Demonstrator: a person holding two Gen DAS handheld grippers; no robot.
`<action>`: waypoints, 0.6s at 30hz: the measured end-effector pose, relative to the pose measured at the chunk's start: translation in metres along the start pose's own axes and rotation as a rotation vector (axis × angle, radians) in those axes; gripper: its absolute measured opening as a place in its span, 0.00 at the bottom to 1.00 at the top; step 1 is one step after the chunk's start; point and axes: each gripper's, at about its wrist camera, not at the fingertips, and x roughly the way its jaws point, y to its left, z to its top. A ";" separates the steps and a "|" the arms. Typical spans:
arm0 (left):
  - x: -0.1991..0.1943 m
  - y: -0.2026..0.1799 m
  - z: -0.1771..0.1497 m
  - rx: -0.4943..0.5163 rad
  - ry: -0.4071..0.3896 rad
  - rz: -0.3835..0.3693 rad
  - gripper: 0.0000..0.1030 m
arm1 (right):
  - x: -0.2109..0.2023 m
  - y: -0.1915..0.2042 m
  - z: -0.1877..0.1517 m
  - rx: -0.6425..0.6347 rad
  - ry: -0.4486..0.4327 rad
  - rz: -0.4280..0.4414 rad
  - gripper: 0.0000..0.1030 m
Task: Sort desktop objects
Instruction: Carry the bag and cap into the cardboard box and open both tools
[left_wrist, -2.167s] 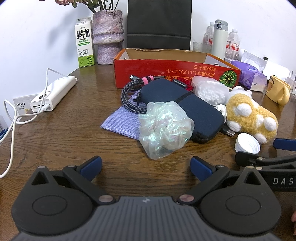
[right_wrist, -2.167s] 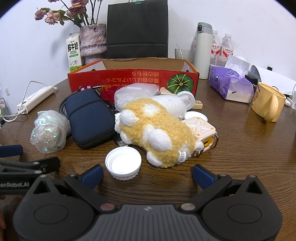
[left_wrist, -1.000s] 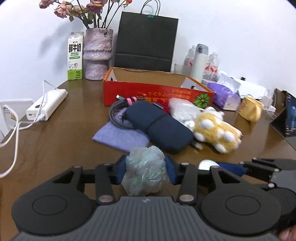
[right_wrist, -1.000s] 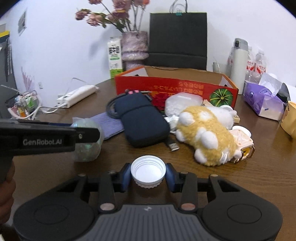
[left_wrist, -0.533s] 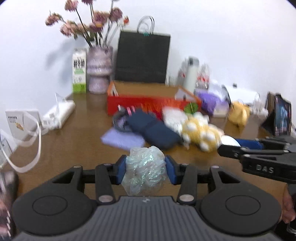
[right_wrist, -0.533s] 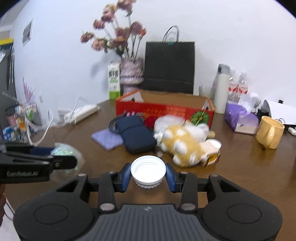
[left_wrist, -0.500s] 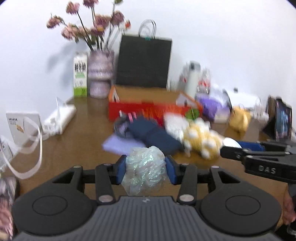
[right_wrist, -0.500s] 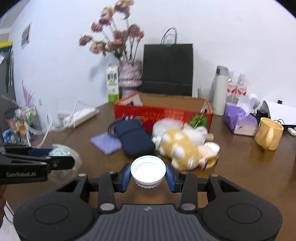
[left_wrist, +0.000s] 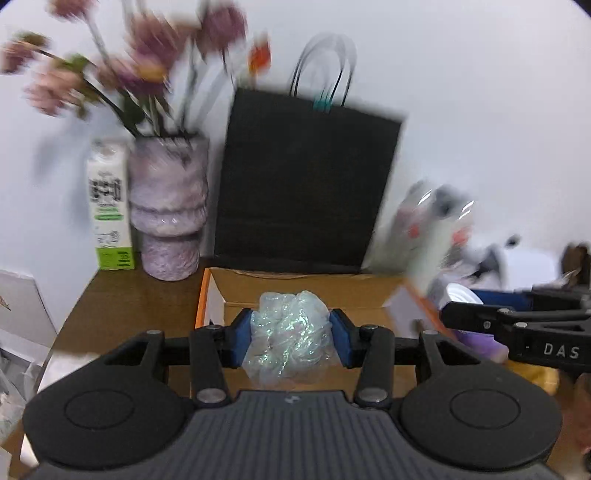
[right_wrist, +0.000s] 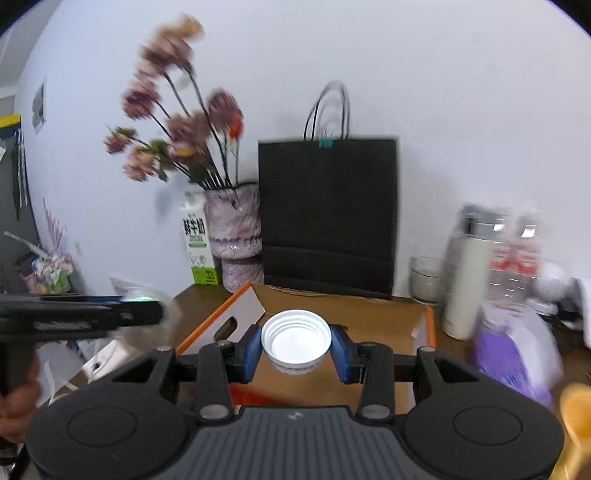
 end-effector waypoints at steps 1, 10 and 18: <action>0.028 0.000 0.007 0.012 0.046 0.020 0.45 | 0.024 -0.003 0.009 -0.004 0.039 0.000 0.37; 0.188 0.019 0.010 -0.020 0.293 0.175 0.77 | 0.239 -0.056 0.012 0.155 0.356 -0.055 0.38; 0.171 0.037 0.010 -0.128 0.236 0.119 0.88 | 0.272 -0.082 -0.010 0.408 0.351 0.085 0.52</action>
